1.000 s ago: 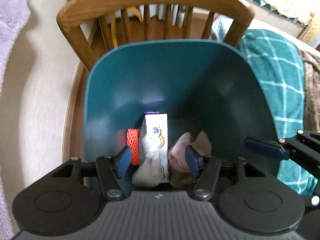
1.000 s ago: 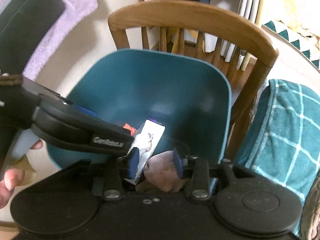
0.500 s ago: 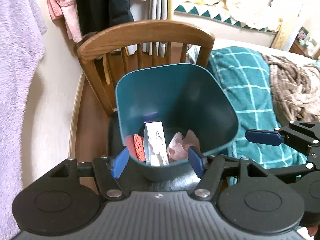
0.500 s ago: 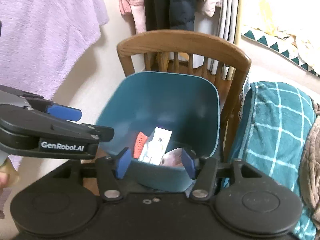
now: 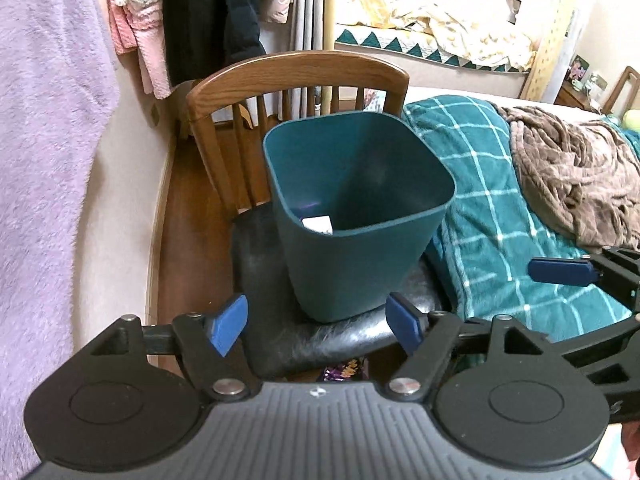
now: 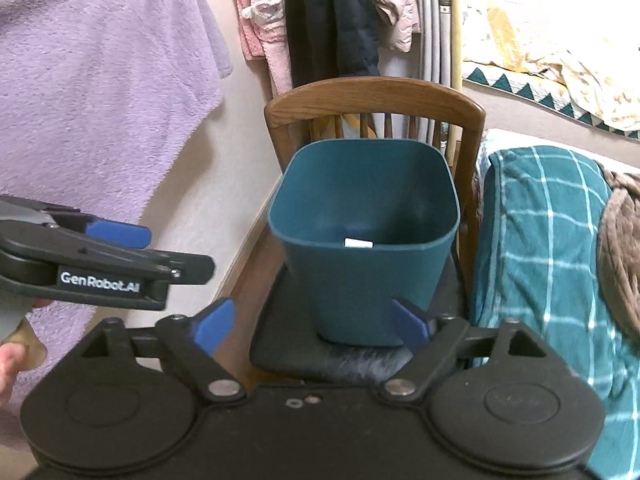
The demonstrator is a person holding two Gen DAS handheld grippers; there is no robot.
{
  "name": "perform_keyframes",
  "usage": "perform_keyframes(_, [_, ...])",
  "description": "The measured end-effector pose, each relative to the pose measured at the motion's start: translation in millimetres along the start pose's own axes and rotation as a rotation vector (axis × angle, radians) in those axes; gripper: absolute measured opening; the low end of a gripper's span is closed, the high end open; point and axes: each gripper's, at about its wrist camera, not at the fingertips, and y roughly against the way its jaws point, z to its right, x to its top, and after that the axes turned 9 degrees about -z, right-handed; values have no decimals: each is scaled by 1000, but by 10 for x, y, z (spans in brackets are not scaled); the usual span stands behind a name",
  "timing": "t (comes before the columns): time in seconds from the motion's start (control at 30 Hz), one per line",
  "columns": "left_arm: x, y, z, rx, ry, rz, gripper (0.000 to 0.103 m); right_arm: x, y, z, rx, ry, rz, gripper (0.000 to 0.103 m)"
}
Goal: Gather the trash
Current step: 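Move both tools back down toward the remaining trash on the floor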
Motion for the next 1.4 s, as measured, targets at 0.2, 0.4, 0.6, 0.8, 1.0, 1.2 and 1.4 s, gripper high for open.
perform_keyframes(0.2, [-467, -55, -80, 11, -1, 2, 81, -424, -3, -26, -5, -38, -7, 97])
perform_keyframes(0.4, [-887, -508, -105, -19, 45, -77, 83, -824, -308, 111, -16, -48, -73, 102])
perform_keyframes(0.6, [-1356, -1291, 9, -32, 90, -168, 83, -1256, -961, 394, -7, -40, -196, 102])
perform_keyframes(0.8, [-1961, -2295, 138, -36, 186, -294, 83, -1795, -1784, 734, -7, -38, -311, 102])
perform_keyframes(1.0, [-2665, -3335, 178, -70, 239, -451, 83, -2447, -2672, 1088, -13, -68, -437, 101])
perform_keyframes(1.2, [-3289, -4227, 270, -29, 140, -514, 83, -3097, -3564, 1377, -24, -88, -525, 99])
perform_keyframes(1.4, [-3811, -4980, 346, -41, -10, -558, 83, -3613, -4411, 1574, -51, -88, -579, 96])
